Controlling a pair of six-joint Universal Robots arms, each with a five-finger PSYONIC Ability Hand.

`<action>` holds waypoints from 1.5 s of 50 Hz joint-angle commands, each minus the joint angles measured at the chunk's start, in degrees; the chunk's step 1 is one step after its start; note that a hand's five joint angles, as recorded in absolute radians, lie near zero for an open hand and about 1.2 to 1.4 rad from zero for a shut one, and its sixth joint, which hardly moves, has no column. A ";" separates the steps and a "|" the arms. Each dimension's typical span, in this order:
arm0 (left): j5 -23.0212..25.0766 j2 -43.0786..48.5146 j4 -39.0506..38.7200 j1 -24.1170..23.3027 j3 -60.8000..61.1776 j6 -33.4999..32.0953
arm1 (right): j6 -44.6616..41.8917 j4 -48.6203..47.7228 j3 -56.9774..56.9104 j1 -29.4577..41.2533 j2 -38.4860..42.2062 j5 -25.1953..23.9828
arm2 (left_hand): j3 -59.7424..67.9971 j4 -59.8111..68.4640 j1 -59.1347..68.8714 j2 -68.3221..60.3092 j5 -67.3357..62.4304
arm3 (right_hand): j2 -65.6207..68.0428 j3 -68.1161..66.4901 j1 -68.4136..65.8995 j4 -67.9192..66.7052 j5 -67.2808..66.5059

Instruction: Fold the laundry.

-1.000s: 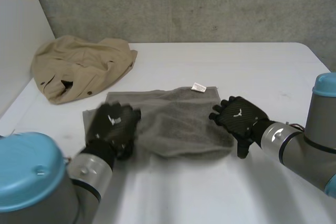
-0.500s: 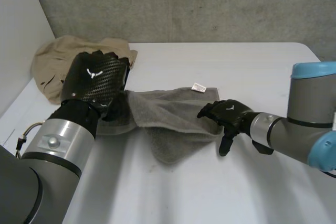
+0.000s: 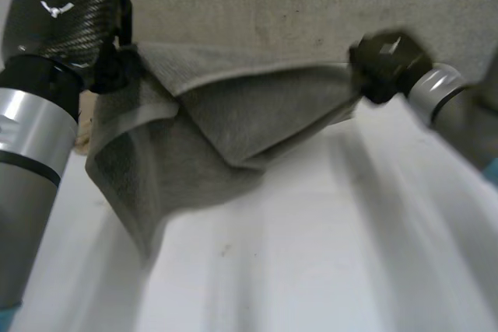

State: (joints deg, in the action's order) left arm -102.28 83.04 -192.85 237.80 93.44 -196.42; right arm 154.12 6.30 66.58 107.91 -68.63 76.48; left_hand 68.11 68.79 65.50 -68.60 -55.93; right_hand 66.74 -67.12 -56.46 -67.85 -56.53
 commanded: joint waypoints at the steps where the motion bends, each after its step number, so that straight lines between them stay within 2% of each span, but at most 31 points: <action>1: 3.84 0.27 0.28 5.83 0.69 0.07 | -9.87 4.50 0.57 -1.30 -16.79 0.77 | 11.89 11.21 14.50 -11.40 -14.07 | 13.26 -12.88 -23.54 -12.15 -13.47; 6: 5.94 3.16 1.25 7.68 1.39 1.12 | -14.01 10.56 0.30 -0.69 -18.38 1.13 | 11.89 11.21 14.50 -11.40 -14.07 | 13.26 -12.88 -23.54 -12.15 -13.47; 11: 8.14 8.53 1.34 7.68 0.60 1.57 | -16.30 16.81 0.83 0.46 -16.54 1.83 | 11.89 11.21 14.50 -11.40 -14.07 | 13.26 -12.88 -23.54 -12.15 -13.47; 16: 10.60 16.86 0.99 7.68 -2.46 1.30 | -20.25 20.42 0.74 3.27 -6.18 4.64 | 11.89 11.21 14.50 -11.40 -14.07 | 13.26 -12.88 -23.54 -12.15 -13.47; 22: 10.70 29.52 0.72 7.50 -12.47 0.69 | -21.31 18.67 -3.56 3.97 3.40 9.21 | 11.89 11.21 14.50 -11.40 -14.07 | 13.26 -12.88 -23.54 -12.15 -13.47; 26: 10.69 37.26 0.72 7.77 -23.63 0.51 | -21.05 11.73 -9.00 3.80 9.21 11.06 | 11.89 11.21 14.50 -11.40 -14.07 | 13.26 -12.88 -23.54 -12.15 -13.47; 31: 10.43 42.55 0.02 7.86 -38.49 0.77 | -19.30 -4.14 -17.61 3.62 12.55 13.16 | 11.89 11.21 14.50 -11.40 -14.07 | 13.26 -12.88 -23.54 -12.15 -13.47; 36: 10.52 42.91 -4.27 7.94 -48.70 1.48 | -16.39 -18.76 -19.82 3.80 11.07 13.61 | 11.89 11.21 14.50 -11.40 -14.07 | 13.26 -12.88 -23.54 -12.15 -13.47; 39: 10.52 42.47 -10.33 7.68 -50.38 2.00 | -15.08 -24.84 -19.30 3.89 7.91 13.61 | 11.89 11.21 14.50 -11.40 -14.07 | 13.26 -12.88 -23.54 -12.15 -13.47; 42: 10.61 40.01 -13.07 7.94 -50.03 2.27 | -14.81 -24.50 -17.64 3.97 5.01 12.65 | 11.89 11.21 14.50 -11.40 -14.07 | 13.26 -12.88 -23.54 -12.15 -13.47; 45: 10.69 37.29 -12.03 8.64 -47.49 2.88 | -14.72 -21.69 -15.53 3.71 3.59 11.15 | 11.89 11.21 14.50 -11.40 -14.07 | 13.26 -12.88 -23.54 -12.15 -13.47; 49: 11.83 35.35 -9.65 9.70 -39.24 3.24 | -14.98 -13.79 -11.05 3.18 2.36 5.71 | 11.89 11.21 14.50 -11.40 -14.07 | 13.26 -12.88 -23.54 -12.15 -13.47; 52: 14.37 33.07 -8.60 10.58 -30.47 2.97 | -15.33 -5.18 -7.62 3.10 2.01 1.05 | 11.89 11.21 14.50 -11.40 -14.07 | 13.26 -12.88 -23.54 -12.15 -13.47; 55: 16.31 30.61 -7.02 11.54 -19.41 2.45 | -19.00 7.62 -2.45 3.18 2.27 -2.38 | 11.89 11.21 14.50 -11.40 -14.07 | 13.26 -12.88 -23.54 -12.15 -13.47; 60: 16.67 30.86 -5.17 11.72 -7.96 -1.67 | -25.61 16.19 4.51 3.71 4.37 -2.04 | 11.89 11.21 14.50 -11.40 -14.07 | 13.26 -12.88 -23.54 -12.15 -13.47; 63: 16.67 32.61 -4.64 11.72 -4.60 -5.36 | -25.45 13.40 7.15 3.98 7.63 -1.60 | 10.91 10.24 13.52 -10.43 -13.10 | 13.26 -12.88 -23.54 -12.15 -13.47; 67: 15.80 38.58 -4.55 11.63 -2.30 -13.79 | -20.01 5.58 8.39 3.89 11.14 0.33 | -14.41 -15.08 -11.80 14.90 12.23 | 13.26 -12.88 -23.54 -12.15 -13.47; 69: 15.35 39.65 -4.55 11.28 -2.30 -15.83 | -16.33 2.51 8.48 4.15 12.37 2.52 | -24.54 -25.22 -21.93 25.03 22.36 | 13.26 -12.88 -23.54 -12.15 -13.47; 74: 13.51 39.30 -4.64 10.93 -1.86 -16.72 | -11.48 0.73 9.09 5.29 11.85 5.69 | -33.66 -34.33 -31.04 34.14 31.47 | 13.26 -12.88 -23.54 -12.15 -13.47; 75: 13.42 37.82 -4.55 10.84 -1.34 -16.02 | -10.69 0.47 9.27 5.21 11.68 5.87 | -39.00 -39.68 -36.39 39.49 36.82 | 13.26 -12.88 -23.54 -12.15 -13.47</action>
State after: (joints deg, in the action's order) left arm -87.14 121.54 -197.34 249.11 91.84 -211.13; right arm 136.95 10.58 75.48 112.31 -56.87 78.91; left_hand 38.47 38.06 36.48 -38.13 -28.01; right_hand 66.74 -67.72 -56.47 -68.12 -57.08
